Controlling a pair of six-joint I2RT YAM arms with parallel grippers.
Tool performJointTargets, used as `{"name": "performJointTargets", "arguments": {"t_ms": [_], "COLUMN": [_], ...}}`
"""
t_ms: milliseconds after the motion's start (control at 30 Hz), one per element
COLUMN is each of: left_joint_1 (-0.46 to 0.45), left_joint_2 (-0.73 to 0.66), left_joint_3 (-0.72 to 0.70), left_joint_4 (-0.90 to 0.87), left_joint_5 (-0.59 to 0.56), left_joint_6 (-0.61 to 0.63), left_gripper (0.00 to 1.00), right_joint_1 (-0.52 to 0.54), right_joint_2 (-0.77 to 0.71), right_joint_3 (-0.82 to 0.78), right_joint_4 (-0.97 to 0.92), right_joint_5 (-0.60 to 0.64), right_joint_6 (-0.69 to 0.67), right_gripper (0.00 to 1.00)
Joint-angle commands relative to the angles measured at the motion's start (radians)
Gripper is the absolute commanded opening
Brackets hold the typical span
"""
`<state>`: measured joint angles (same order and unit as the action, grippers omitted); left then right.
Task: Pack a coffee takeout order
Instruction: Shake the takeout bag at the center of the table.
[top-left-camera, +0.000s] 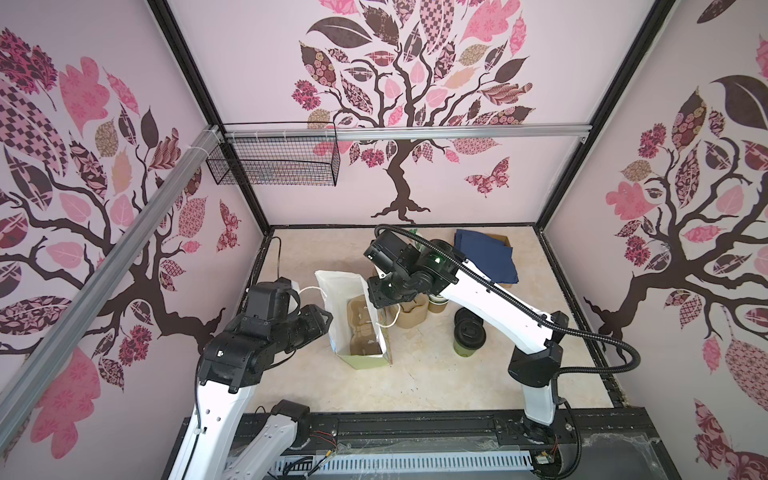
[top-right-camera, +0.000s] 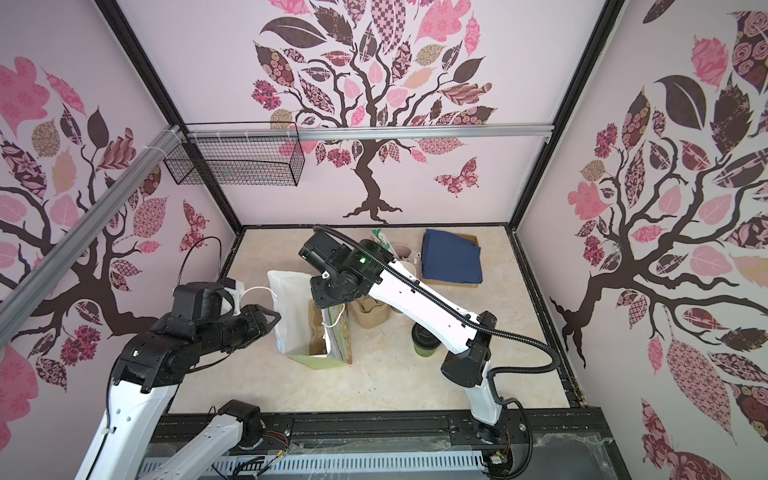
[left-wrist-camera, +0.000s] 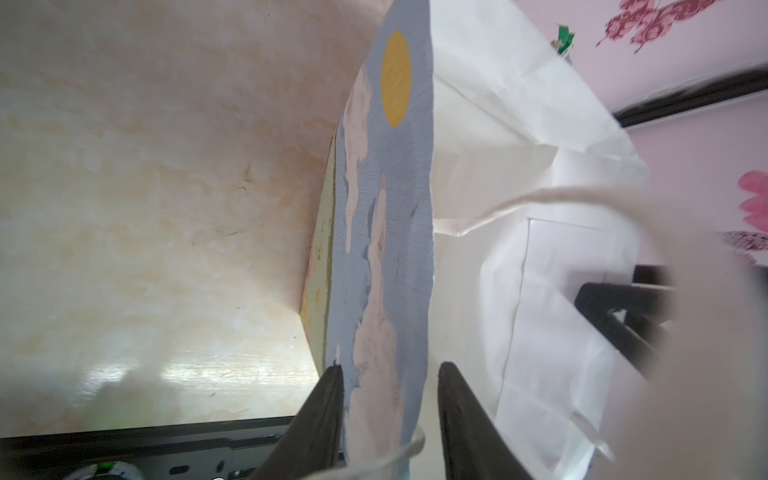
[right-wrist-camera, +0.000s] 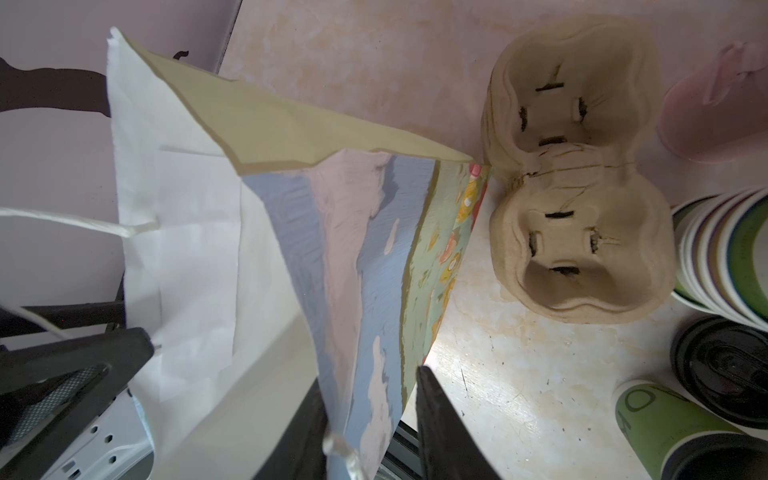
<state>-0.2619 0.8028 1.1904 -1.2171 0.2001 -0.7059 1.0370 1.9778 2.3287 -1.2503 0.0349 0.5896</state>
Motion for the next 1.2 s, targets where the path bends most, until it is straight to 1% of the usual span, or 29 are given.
{"name": "performJointTargets", "arguments": {"t_ms": [0,167,300,433,533,667,767,900,1000,1067,1167], "left_joint_1": [0.0,-0.001,0.0,0.0,0.0,-0.001,-0.001,-0.001,-0.001,0.0,-0.001], "left_joint_2": [-0.005,-0.014,-0.022,-0.02,-0.023,-0.034,-0.04,-0.042,-0.036,-0.034,-0.037], "left_joint_3": [-0.002,-0.006,0.024,0.087,0.107,0.118,0.091,0.048,0.04,0.043,0.033], "left_joint_4": [0.0,-0.016,-0.063,-0.143,-0.197,-0.229,-0.219,-0.164,-0.121,-0.098,-0.076], "left_joint_5": [0.003,0.03,0.044,0.078,0.111,0.119,0.117,0.112,0.094,0.09,0.084], "left_joint_6": [0.009,0.006,0.009,-0.005,-0.037,-0.078,-0.078,-0.07,-0.067,-0.073,-0.077], "left_gripper": [0.33,0.12,0.0,0.0,0.0,0.0,0.0,0.0,0.0,0.0,0.0], "right_joint_1": [-0.006,-0.006,-0.006,-0.006,-0.006,-0.005,-0.005,-0.006,-0.006,-0.006,-0.006], "right_joint_2": [-0.003,-0.018,-0.038,-0.056,-0.072,-0.098,-0.104,-0.088,-0.072,-0.059,-0.038], "right_joint_3": [-0.001,-0.013,-0.034,-0.04,-0.064,-0.111,-0.136,-0.122,-0.095,-0.063,-0.011], "right_joint_4": [0.003,0.005,0.009,-0.003,-0.008,0.001,0.016,0.019,0.019,0.01,0.0], "right_joint_5": [-0.032,-0.074,-0.097,-0.145,-0.174,-0.178,-0.176,-0.156,-0.144,-0.14,-0.132], "right_joint_6": [0.001,0.01,0.014,0.018,0.025,0.033,0.039,0.038,0.039,0.039,0.044], "right_gripper": [0.35,0.29,0.21,0.14,0.11,0.11,0.13,0.2,0.21,0.24,0.31]}}
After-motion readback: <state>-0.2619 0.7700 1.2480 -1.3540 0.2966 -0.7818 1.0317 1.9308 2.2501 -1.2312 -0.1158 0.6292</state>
